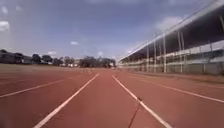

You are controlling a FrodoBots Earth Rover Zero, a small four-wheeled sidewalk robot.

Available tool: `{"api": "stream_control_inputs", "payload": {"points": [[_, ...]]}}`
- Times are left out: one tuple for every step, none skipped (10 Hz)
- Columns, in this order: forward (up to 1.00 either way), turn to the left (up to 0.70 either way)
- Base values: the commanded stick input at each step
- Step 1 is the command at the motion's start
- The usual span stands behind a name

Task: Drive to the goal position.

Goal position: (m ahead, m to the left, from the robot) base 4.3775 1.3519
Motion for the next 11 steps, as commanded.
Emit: {"api": "stream_control_inputs", "payload": {"points": [[0.7, 0.0], [0.7, 0.0], [0.7, 0.0], [0.7, 0.0], [0.7, 0.0], [0.7, 0.0], [0.7, 0.0], [0.7, 0.0], [0.7, 0.0], [0.7, 0.0], [0.7, 0.0]]}}
